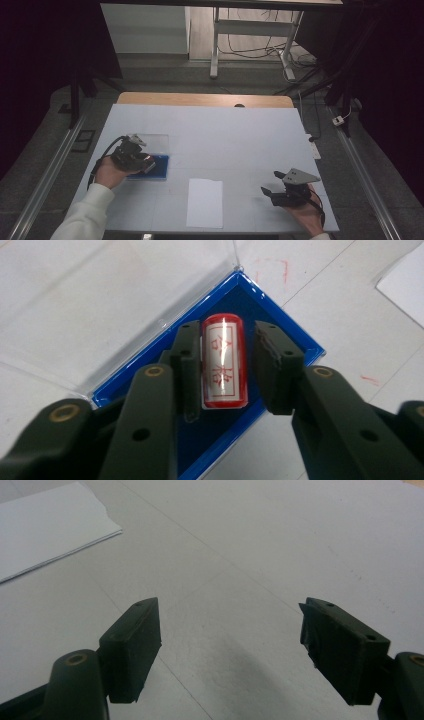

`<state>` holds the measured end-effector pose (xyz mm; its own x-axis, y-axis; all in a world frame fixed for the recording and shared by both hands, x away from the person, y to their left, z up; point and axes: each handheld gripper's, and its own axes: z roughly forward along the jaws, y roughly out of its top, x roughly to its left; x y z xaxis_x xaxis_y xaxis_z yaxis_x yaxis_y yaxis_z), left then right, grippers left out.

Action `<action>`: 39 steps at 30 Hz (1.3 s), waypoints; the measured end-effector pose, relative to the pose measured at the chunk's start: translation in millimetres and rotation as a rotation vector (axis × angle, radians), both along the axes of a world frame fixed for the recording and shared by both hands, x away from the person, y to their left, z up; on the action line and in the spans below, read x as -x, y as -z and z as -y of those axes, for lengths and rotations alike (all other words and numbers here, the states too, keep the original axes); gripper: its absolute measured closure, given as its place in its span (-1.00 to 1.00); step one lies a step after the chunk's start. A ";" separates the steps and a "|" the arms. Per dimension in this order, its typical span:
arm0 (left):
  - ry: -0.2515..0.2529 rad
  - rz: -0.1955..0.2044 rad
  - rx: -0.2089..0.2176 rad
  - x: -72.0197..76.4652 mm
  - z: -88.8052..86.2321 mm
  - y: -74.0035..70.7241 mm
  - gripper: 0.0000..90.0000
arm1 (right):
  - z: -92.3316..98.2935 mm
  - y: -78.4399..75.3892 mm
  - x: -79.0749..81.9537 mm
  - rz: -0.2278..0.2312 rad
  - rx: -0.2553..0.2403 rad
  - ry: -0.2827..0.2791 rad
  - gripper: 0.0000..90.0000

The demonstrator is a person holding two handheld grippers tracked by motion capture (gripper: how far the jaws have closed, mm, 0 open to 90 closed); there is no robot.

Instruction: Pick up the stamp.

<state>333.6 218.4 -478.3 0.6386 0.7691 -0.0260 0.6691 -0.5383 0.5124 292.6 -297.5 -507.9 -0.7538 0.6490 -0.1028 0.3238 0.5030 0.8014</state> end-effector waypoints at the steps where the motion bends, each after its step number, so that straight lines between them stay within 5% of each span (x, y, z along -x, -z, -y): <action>1: 0.000 -0.002 0.001 -0.2 -0.5 0.0 0.51 | 0.1 0.2 -0.1 0.000 0.002 0.000 -0.47; 28: -0.012 0.003 -0.003 2.5 -2.7 -5.1 0.55 | 1.3 1.0 0.6 -0.005 0.017 0.012 -0.44; 39: 0.015 0.057 0.028 12.1 -9.2 -31.3 0.55 | 2.4 1.8 0.3 -0.005 0.010 0.002 -0.43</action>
